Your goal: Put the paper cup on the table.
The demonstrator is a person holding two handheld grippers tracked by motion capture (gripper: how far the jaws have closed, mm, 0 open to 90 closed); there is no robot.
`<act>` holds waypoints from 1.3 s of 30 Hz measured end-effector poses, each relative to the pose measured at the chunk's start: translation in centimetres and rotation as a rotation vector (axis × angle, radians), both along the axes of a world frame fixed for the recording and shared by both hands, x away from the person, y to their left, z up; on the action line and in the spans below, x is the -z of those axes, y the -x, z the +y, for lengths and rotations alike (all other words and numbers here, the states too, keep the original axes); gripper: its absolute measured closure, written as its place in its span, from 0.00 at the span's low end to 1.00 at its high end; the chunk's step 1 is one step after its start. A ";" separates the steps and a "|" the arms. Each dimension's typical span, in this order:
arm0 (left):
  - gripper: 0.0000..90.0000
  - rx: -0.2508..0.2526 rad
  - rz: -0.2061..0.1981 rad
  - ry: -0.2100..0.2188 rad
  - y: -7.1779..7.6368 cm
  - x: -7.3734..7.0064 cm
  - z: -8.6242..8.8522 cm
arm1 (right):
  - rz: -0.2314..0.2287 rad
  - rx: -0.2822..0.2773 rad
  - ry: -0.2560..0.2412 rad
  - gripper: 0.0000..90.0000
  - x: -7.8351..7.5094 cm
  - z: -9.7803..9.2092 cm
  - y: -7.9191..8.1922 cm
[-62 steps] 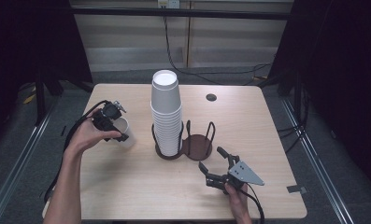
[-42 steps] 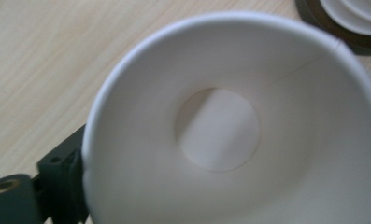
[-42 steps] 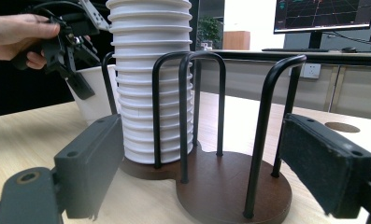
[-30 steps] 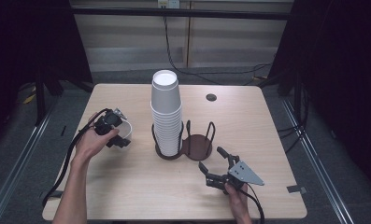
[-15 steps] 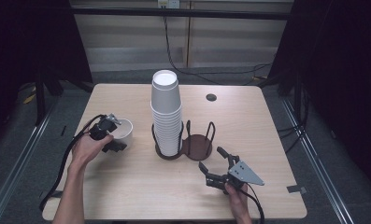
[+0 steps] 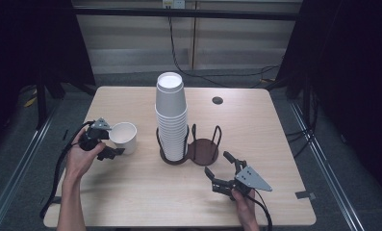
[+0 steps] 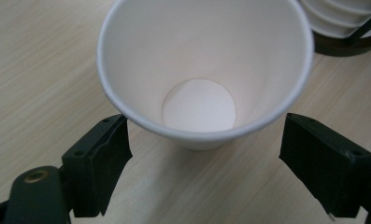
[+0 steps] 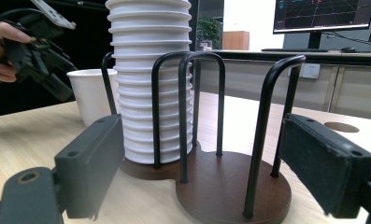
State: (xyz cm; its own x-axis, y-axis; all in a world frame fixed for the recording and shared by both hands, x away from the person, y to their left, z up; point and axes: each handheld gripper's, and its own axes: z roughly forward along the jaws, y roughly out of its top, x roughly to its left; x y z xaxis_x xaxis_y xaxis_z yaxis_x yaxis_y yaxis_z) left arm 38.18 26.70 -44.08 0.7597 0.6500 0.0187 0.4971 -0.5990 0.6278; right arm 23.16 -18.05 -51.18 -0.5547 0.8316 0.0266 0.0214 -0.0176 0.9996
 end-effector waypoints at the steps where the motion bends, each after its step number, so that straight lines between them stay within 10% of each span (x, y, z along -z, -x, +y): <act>1: 0.18 -0.014 -0.019 0.004 0.2 -0.1 0.0 | 0.000 -0.001 -0.001 0.15 0.0 0.0 0.0; 22: 0.18 -0.100 -0.194 0.206 5.1 -1.6 1.2 | -0.001 -0.001 -0.001 0.15 0.0 0.0 0.0; 30: 0.18 -0.060 -0.268 0.367 7.8 -2.2 1.0 | -0.001 0.000 -0.001 0.15 0.0 0.0 0.0; 39: 0.18 -0.071 -0.353 0.387 10.5 -1.5 -0.7 | -0.001 0.001 -0.001 0.15 0.0 0.0 0.0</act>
